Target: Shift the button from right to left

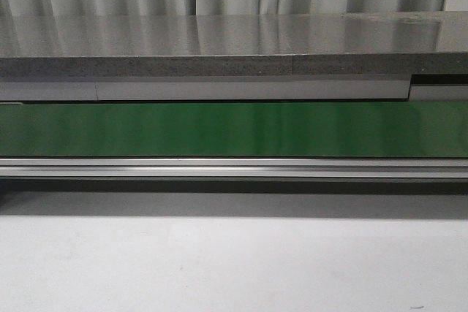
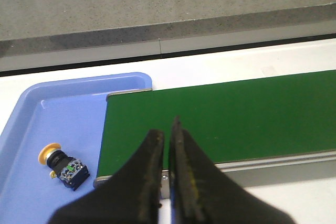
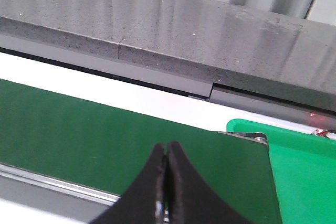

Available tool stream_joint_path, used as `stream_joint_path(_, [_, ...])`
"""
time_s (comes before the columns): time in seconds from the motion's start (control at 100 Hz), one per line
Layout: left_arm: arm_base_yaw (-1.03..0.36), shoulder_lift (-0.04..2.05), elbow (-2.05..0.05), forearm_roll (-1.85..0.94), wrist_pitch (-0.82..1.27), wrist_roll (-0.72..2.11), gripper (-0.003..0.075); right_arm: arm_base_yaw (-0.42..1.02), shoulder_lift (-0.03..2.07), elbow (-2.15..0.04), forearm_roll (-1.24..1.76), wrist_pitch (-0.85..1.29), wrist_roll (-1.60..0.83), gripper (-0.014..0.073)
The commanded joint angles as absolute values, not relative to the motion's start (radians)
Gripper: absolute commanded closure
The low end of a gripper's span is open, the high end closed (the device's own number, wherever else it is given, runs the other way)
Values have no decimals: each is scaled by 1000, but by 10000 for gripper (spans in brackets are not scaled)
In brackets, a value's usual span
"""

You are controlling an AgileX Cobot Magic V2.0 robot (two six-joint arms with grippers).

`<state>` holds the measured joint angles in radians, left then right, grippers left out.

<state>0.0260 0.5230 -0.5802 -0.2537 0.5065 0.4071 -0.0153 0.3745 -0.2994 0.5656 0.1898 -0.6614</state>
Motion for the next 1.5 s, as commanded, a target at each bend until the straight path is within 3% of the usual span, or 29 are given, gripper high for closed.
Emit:
stream_joint_path(0.0, [19, 526, -610, -276, 437, 406, 715, -11, 376, -326, 581, 124, -671, 658])
stream_joint_path(0.49, [19, 526, -606, -276, 436, 406, 715, -11, 376, -326, 581, 124, -671, 658])
stream_joint_path(0.71, [16, 490, -530, -261, 305, 381, 715, -11, 376, -326, 581, 124, -671, 658])
stream_joint_path(0.96, [-84, 367, -355, 0, 108, 61, 715, -11, 376, -326, 581, 124, -671, 658])
stream_joint_path(1.49, [-120, 8, -51, 51, 41, 0, 715, -11, 376, -326, 581, 124, -671, 658])
